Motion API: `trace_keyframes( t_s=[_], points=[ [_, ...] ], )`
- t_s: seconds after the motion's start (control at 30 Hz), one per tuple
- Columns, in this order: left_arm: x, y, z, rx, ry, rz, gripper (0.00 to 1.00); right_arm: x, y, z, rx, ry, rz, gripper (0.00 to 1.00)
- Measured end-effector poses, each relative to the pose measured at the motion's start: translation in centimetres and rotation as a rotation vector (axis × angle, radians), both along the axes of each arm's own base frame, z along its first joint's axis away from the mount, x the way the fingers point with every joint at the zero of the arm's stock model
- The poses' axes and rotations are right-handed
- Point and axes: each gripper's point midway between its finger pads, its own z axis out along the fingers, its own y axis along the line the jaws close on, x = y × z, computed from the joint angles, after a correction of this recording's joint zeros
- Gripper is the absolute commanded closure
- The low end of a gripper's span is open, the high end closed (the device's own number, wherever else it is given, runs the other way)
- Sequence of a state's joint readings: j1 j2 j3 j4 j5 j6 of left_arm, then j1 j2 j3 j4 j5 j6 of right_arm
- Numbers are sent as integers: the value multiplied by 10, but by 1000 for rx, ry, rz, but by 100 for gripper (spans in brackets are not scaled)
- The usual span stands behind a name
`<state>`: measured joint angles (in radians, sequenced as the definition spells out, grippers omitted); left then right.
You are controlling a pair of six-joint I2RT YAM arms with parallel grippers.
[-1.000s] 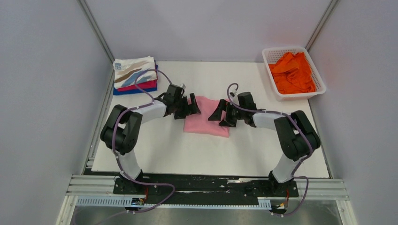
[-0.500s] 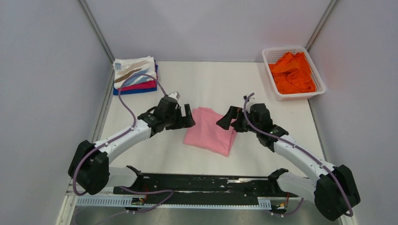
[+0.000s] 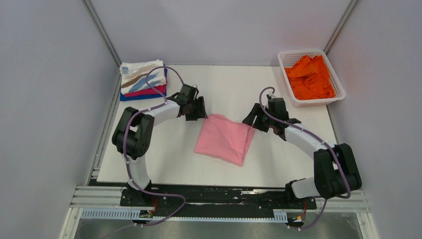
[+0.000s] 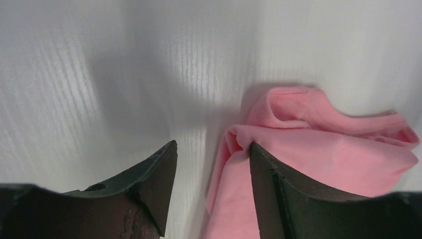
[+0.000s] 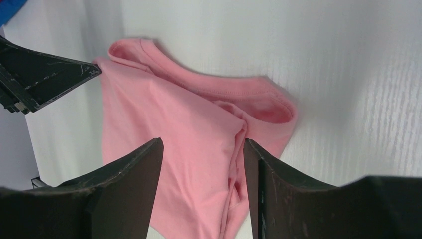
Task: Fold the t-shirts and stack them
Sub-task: Fold the long partially folded tshirt into a neat square
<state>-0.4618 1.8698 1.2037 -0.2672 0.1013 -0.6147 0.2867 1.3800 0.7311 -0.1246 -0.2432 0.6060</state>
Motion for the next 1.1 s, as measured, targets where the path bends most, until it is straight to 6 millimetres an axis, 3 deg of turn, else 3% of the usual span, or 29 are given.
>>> trace_keyframes(
  t_s=[0.13,0.23,0.27,0.37,0.6,0.73,0.93,1.1],
  points=[
    [9,-14,0,-39,-5,-38,52,16,4,-9,-15,21,8,45],
    [9,-18,-5,-52,6,-54,56,19,4,-18,-27,40,13,47],
    [9,-19,-6,-57,11,-60,61,20,4,-21,-31,48,15,49],
    [6,-23,-8,-73,23,-75,76,20,4,-31,-40,73,18,59],
    [6,-29,-6,-106,21,-99,99,17,7,-37,-26,95,43,79],
    [5,-36,-2,-138,15,-129,100,17,9,-32,-19,83,54,99],
    [6,-42,3,-169,-12,-157,100,18,11,-7,6,17,62,100],
    [-5,-39,15,-192,-38,-168,100,11,13,16,36,-38,79,100]
  ],
)
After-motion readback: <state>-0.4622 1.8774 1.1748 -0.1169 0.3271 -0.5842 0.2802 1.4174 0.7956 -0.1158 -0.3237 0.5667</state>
